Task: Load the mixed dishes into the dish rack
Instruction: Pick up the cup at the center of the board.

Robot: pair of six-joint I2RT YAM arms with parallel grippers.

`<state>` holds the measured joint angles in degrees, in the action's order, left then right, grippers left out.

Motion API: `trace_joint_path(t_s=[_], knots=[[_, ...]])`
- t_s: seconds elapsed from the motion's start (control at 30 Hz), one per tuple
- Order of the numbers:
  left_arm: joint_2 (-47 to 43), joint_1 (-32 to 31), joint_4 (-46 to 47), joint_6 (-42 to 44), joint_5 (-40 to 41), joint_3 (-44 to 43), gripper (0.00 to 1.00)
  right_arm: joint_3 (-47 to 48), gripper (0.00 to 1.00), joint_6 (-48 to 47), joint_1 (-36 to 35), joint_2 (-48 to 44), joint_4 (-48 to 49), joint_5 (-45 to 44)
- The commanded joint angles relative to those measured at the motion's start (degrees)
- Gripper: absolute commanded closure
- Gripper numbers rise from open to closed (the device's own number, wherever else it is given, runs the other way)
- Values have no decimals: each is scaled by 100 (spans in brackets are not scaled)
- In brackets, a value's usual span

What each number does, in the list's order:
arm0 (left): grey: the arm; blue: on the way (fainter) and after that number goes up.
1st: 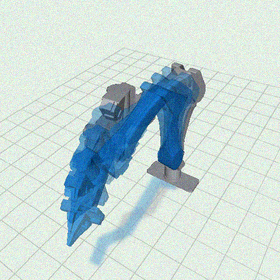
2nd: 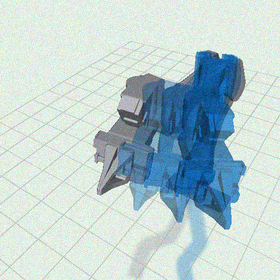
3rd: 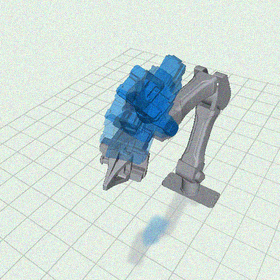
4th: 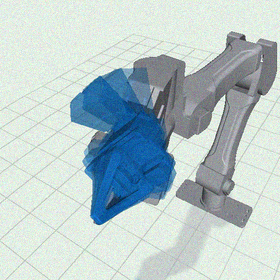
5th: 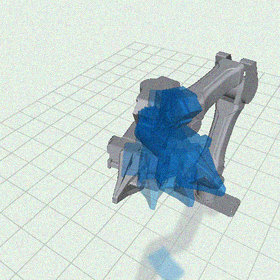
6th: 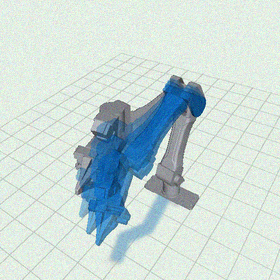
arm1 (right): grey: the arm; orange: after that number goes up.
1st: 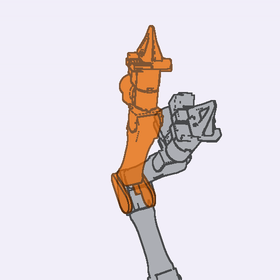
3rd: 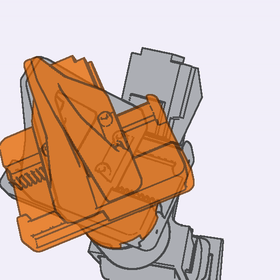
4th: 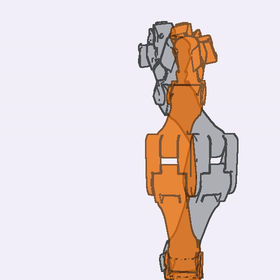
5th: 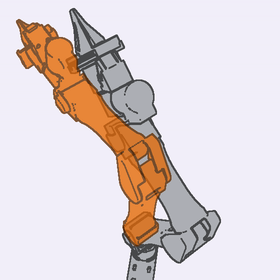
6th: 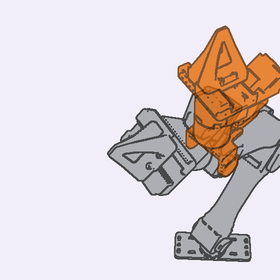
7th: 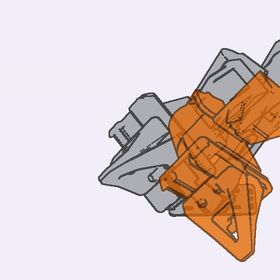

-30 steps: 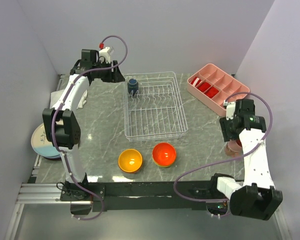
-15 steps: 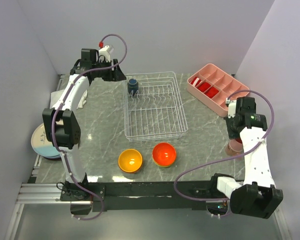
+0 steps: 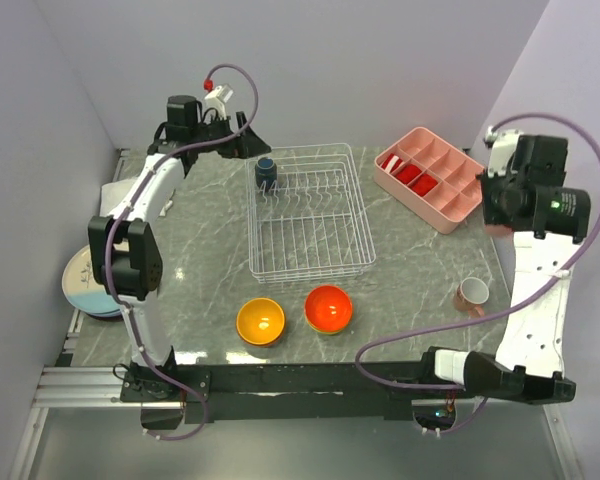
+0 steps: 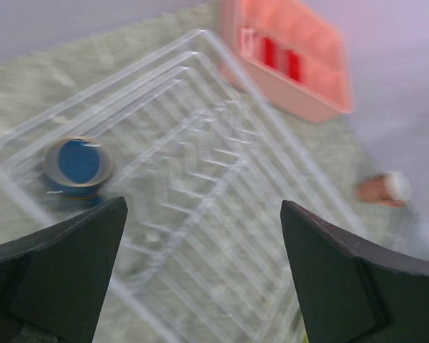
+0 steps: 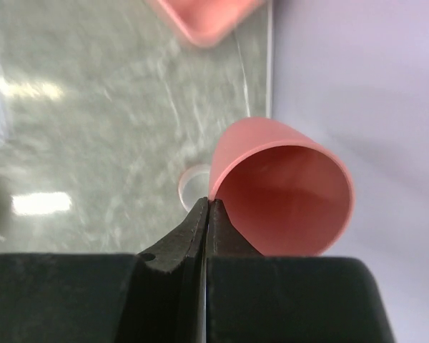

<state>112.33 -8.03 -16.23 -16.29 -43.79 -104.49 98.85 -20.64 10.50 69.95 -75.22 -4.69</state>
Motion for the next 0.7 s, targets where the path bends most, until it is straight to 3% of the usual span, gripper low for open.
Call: trace_joint_path(t_s=[0.0,0.03,0.1,0.13,0.17,0.27,0.43,0.6,0.67], knots=[[-380,-93,1797,-1435,-1130,394,2,995,100,122,-197,597,-494,1256],[-301,-50,2347,-1760,-1323,420,2,1266,100,348,-267,720,-285,1564],[-98,64,3716,-3435,-2007,735,1,1618,100,543,-382,1116,-64,2110],[-28,100,5759,-4216,-2150,1207,1,1690,100,709,-426,1256,224,2347],[234,126,6728,-5773,-2212,1342,1,1743,100,807,-505,1362,392,2715],[657,83,7019,-6166,-2292,1080,4,2067,100,1141,-812,1854,912,3479],[1088,-119,6721,-6500,-2213,667,4,3763,100,1703,-1252,3295,1104,4870],[1037,-234,5913,-6079,-2239,579,4,3634,100,3360,-1296,3902,2536,6608],[913,-243,5772,-5798,-2335,561,4,3458,100,3925,-1384,4148,3397,6910]])
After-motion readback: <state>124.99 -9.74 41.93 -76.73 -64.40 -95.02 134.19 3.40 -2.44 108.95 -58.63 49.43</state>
